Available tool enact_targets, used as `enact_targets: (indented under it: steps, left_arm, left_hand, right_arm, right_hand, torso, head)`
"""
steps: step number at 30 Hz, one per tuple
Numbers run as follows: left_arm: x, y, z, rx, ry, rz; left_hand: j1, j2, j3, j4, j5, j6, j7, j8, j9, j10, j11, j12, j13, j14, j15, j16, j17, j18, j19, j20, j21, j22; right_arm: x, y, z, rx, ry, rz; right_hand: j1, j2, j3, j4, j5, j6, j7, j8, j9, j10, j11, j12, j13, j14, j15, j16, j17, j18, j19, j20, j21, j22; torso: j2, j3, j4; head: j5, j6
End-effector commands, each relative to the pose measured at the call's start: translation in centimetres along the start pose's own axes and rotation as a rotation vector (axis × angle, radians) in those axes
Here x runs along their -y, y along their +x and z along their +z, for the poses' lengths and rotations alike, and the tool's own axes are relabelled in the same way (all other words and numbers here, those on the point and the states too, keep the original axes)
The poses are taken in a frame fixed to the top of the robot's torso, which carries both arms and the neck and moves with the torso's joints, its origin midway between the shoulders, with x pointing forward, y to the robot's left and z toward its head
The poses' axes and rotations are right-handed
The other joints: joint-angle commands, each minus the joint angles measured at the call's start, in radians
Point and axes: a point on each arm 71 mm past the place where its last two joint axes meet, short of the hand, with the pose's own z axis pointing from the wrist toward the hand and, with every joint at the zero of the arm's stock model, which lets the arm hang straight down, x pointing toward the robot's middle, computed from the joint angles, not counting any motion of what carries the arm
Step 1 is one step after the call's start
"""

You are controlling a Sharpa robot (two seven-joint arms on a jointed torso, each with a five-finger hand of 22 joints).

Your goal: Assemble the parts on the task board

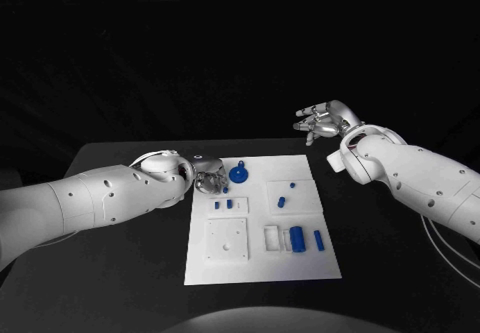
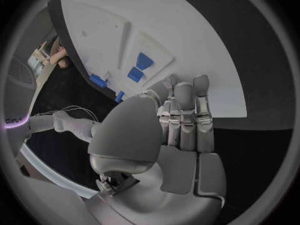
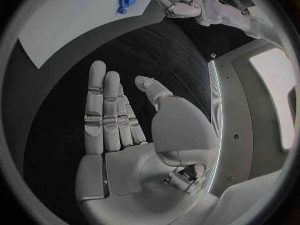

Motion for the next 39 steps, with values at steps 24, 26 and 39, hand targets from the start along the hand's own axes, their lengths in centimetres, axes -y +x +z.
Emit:
enact_targets:
  steps: [24, 26, 39]
  left_arm:
    - [-0.1, -0.9, -0.9, 0.098, 0.063, -0.07]
    - [-0.1, -0.9, -0.9, 0.094, 0.073, -0.073]
    - [0.1, -0.5, -1.0, 0.033, 0.085, -0.068]
  left_hand:
    - [0.022, -0.028, 0.017, -0.054, 0.008, -0.036, -0.025, -0.003, -0.001, 0.004, 0.004, 0.004, 0.001, -0.012, 0.008, -0.007, -0.004, 0.018, -0.032, 0.006, 0.058, 0.023]
    - [0.023, -0.029, 0.015, -0.057, 0.008, -0.035, -0.026, -0.002, -0.001, 0.01, 0.003, 0.006, 0.001, -0.014, 0.007, -0.006, -0.004, 0.02, -0.036, 0.007, 0.064, 0.022]
    - [0.036, 0.002, -0.053, -0.092, 0.021, 0.0, -0.025, -0.003, -0.001, 0.052, -0.023, 0.107, 0.007, -0.021, -0.011, 0.045, 0.027, 0.002, -0.053, -0.015, 0.098, 0.021]
  right_arm:
    - [0.7, 0.5, -0.4, -0.045, 0.002, -0.025]
    - [0.7, 0.5, -0.4, -0.046, 0.003, -0.025]
    - [0.9, 0.5, -0.5, -0.045, 0.006, -0.025]
  right_hand:
    - [-0.007, 0.004, 0.025, -0.037, 0.006, 0.027, 0.004, 0.004, 0.002, -0.001, -0.004, -0.006, -0.001, 0.003, -0.002, 0.024, 0.008, 0.029, 0.029, 0.0, 0.021, 0.033]
    - [-0.009, 0.004, 0.027, -0.039, 0.007, 0.028, 0.004, 0.004, 0.002, -0.001, -0.004, -0.007, -0.001, 0.003, -0.002, 0.023, 0.008, 0.03, 0.027, 0.0, 0.022, 0.035]
    - [-0.011, 0.004, 0.029, -0.041, 0.012, 0.028, 0.004, 0.004, 0.002, -0.001, -0.004, -0.007, -0.001, 0.002, -0.002, 0.023, 0.008, 0.03, 0.025, 0.001, 0.022, 0.039]
  torso:
    - [0.0, 0.0008, -0.0002]
    - [0.0, 0.0007, -0.0004]
    - [0.0, 0.0001, -0.001]
  head:
    - [0.003, 0.001]
    - [0.003, 0.001]
    - [0.002, 0.001]
